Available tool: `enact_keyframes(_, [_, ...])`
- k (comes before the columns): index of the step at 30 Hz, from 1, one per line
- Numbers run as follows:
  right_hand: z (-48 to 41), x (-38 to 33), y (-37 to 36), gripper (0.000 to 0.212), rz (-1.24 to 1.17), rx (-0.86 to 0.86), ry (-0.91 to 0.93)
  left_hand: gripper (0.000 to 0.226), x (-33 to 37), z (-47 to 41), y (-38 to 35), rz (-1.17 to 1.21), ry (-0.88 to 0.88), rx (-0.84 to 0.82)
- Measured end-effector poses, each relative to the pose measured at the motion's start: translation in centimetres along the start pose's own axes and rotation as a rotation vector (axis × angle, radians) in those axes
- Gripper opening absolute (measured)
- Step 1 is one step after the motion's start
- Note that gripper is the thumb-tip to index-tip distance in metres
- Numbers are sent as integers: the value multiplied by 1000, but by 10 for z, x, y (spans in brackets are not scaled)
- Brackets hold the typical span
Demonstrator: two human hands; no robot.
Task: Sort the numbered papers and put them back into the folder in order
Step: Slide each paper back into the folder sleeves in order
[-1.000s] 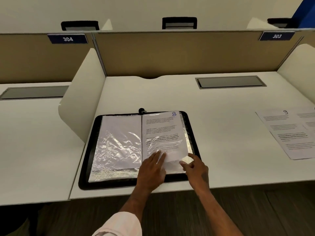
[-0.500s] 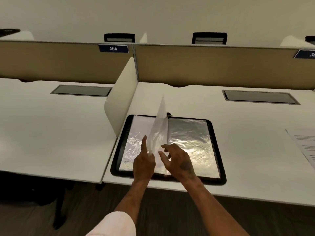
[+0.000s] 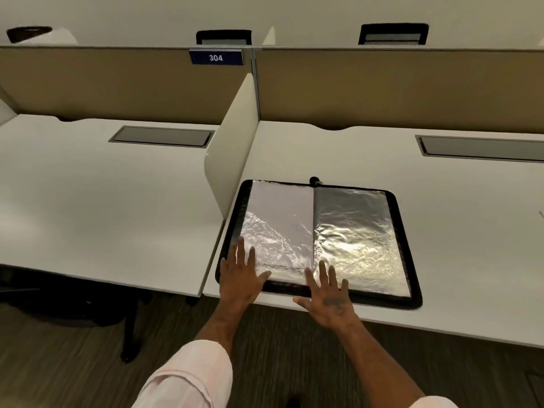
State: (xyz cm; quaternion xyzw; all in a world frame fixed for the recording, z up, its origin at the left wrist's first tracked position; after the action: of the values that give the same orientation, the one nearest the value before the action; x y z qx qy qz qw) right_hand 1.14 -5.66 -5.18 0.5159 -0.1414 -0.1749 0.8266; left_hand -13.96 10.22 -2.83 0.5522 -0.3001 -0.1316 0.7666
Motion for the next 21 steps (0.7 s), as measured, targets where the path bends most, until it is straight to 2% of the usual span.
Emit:
enact_keyframes(4, [1,1,-5,111,14,-32,7,85,-9,0,-18,5,28,-192])
enact_keyframes(6, [0,3,1,112,-3,-15,5,87,-10,1,-22,38,43,-224])
enact_keyframes(12, [2,31,37,112,-34,147,-78,101,17,-14,-5,10,-82,-99])
enact_keyframes(15, [5,59,53,90,-18,204,-160,105,52,-27,7,26,-163,-34])
enact_keyframes(17, [8,81,59,82,-17,254,-197,101,80,-35,14,6,-215,11])
enact_keyframes(21, [24,131,79,88,1,387,-222,90,139,-45,18,3,-330,99])
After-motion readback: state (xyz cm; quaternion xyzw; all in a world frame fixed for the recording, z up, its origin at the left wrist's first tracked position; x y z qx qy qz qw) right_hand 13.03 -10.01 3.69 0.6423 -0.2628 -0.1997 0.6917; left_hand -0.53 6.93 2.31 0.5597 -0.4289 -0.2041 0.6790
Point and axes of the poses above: each hand's wrist, its own z-axis away from the middle knuckle, its own y-axis out of the back of the hand, x = y × z, the point moved 4 cm from there along -z, towards the middle knuckle, and after that the axes turned 12 degrees about z, right-handed, at the moved point
